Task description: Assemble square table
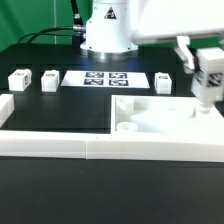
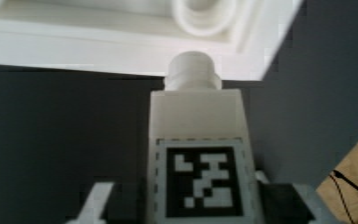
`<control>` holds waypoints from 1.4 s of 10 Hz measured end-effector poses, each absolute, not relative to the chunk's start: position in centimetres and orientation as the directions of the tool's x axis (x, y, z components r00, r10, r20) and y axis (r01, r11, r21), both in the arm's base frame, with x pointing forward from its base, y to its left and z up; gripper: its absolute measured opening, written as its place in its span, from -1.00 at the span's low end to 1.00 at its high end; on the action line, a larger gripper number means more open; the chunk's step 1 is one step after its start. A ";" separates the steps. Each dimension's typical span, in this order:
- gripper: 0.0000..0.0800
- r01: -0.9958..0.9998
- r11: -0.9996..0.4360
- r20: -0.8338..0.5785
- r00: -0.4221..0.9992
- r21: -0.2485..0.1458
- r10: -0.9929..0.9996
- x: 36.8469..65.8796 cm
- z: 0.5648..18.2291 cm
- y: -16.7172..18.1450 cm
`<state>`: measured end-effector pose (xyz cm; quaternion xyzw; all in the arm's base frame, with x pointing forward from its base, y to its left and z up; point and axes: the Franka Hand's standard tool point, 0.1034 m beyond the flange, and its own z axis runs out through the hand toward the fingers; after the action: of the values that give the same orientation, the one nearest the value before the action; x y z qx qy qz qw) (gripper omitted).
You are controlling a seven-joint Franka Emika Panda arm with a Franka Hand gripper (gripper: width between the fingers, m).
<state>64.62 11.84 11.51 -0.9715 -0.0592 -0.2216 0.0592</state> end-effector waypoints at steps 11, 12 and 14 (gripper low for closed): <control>-0.27 0.182 -0.983 0.464 0.874 -0.032 0.147 62.0 10.5 10.6; -0.27 0.185 -0.982 0.460 0.875 -0.034 0.149 61.9 10.1 11.0; -0.27 0.192 -0.981 0.449 0.880 -0.036 0.156 61.8 9.1 11.5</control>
Offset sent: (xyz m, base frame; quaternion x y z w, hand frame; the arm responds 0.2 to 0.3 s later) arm 0.0000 0.0000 0.0000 0.0000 0.0000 0.0000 1.0000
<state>61.78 11.53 9.06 -0.9687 -0.0897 -0.2280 0.0398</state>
